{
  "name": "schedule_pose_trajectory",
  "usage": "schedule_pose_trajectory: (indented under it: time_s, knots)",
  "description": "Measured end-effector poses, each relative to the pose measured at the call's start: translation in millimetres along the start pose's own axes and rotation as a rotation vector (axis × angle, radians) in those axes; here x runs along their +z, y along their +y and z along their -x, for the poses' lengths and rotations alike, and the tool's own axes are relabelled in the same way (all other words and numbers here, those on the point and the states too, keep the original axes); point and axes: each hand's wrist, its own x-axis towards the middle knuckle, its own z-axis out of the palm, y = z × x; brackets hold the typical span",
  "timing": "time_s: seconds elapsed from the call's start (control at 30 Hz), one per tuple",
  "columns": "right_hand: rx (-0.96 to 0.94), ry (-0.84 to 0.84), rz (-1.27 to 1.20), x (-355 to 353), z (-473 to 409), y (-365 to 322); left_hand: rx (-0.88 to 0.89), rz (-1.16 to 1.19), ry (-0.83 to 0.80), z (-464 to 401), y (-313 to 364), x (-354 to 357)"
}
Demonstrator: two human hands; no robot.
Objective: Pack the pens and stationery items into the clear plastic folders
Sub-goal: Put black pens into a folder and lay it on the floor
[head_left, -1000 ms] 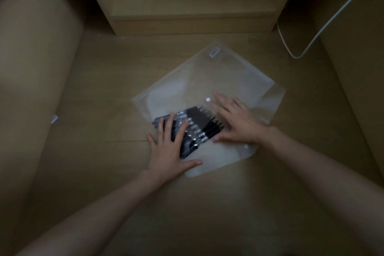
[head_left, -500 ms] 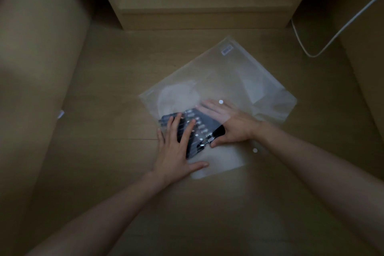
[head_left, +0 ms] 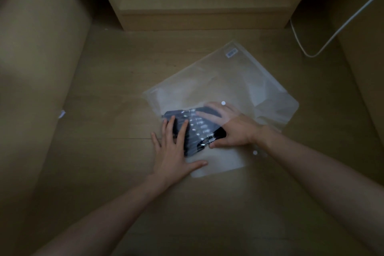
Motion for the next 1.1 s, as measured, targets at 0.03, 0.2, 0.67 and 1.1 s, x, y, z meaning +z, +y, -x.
schedule_pose_trajectory:
  time_s: [0.03,0.2,0.67,1.1]
  knots:
    - [0.012,0.006,-0.004,1.2,1.3,0.3,-0.018,-0.004,0.013,0.9,0.1,0.4]
    - [0.082,0.092,-0.017,2.9,8.1,-2.5,-0.059,-0.046,0.004,1.4,0.7,0.6]
    - [-0.076,0.047,0.123,1.5,-17.8,-11.3,-0.029,-0.104,-0.045,-0.9,-0.9,-0.6]
    - [0.264,0.205,0.004,12.6,-11.4,-32.9,-0.073,-0.105,-0.065,1.3,0.4,-1.7]
